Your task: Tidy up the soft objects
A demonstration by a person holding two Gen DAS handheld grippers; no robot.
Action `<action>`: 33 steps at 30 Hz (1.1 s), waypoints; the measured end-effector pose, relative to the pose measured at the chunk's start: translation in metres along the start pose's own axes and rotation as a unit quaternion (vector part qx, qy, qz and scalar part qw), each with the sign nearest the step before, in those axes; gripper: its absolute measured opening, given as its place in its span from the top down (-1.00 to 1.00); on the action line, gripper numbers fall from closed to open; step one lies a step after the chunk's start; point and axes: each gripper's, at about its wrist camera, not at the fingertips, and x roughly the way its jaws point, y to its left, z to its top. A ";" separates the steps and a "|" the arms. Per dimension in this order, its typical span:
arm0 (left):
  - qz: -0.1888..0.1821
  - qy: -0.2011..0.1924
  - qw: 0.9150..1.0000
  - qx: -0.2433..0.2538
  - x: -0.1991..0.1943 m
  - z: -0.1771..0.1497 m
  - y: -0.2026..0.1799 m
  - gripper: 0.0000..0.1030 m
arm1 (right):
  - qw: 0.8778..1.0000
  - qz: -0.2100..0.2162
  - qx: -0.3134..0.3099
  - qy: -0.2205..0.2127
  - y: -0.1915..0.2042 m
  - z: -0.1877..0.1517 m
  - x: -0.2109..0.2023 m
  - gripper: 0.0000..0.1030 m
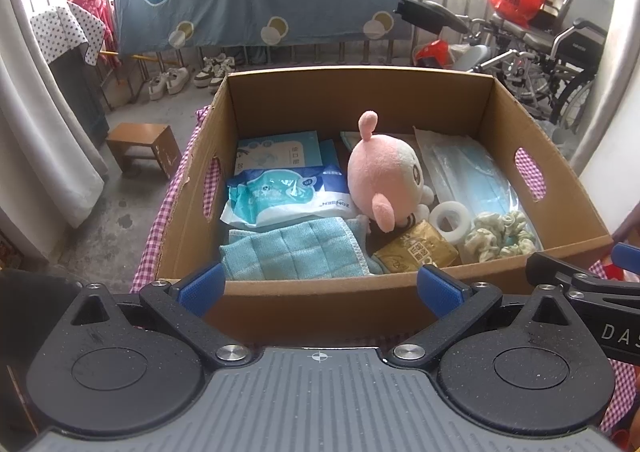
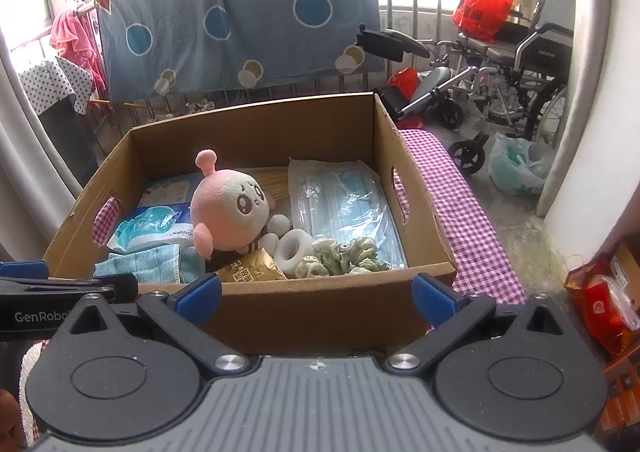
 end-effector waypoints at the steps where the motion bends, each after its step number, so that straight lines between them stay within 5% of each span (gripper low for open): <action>1: 0.000 0.000 1.000 0.000 0.000 0.000 0.000 -0.99 | 1.000 0.000 0.000 0.000 0.000 0.000 0.001 -1.00; 33: 0.005 -0.001 1.000 0.004 -0.002 -0.001 0.000 -0.99 | 1.000 0.000 0.000 0.000 0.001 0.001 -0.002 -1.00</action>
